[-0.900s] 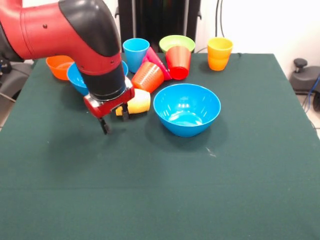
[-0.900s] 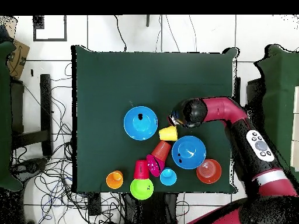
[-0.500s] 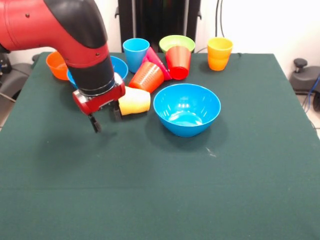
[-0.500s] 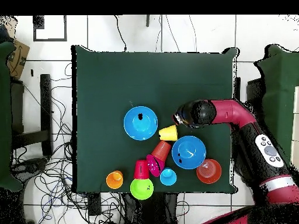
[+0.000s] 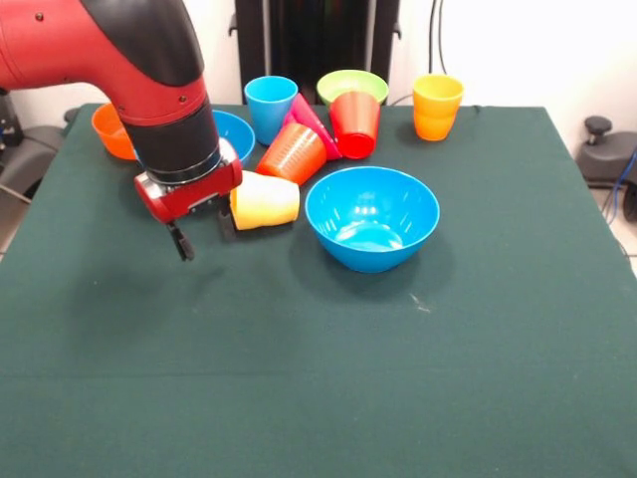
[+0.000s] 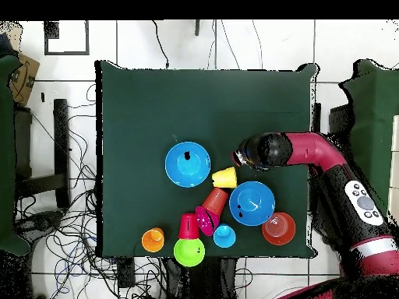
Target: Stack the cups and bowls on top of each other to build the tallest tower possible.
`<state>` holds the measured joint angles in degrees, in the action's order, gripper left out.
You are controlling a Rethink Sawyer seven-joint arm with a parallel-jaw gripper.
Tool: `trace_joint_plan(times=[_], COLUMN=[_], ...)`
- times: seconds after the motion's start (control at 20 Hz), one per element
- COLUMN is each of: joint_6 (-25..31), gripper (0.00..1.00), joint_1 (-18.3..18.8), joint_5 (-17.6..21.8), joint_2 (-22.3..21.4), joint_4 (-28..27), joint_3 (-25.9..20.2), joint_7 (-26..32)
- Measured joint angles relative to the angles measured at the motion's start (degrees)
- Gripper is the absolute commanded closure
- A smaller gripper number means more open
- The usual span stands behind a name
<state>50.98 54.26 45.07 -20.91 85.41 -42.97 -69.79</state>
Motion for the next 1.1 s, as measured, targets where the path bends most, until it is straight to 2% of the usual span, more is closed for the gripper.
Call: trace_joint_plan(times=[1.1], joint_6=[-0.58], gripper=[0.00], joint_1=[-0.26], joint_5=[-0.01], joint_2=[0.81], joint_4=[0.76], joint_3=[0.28], joint_7=[0.00])
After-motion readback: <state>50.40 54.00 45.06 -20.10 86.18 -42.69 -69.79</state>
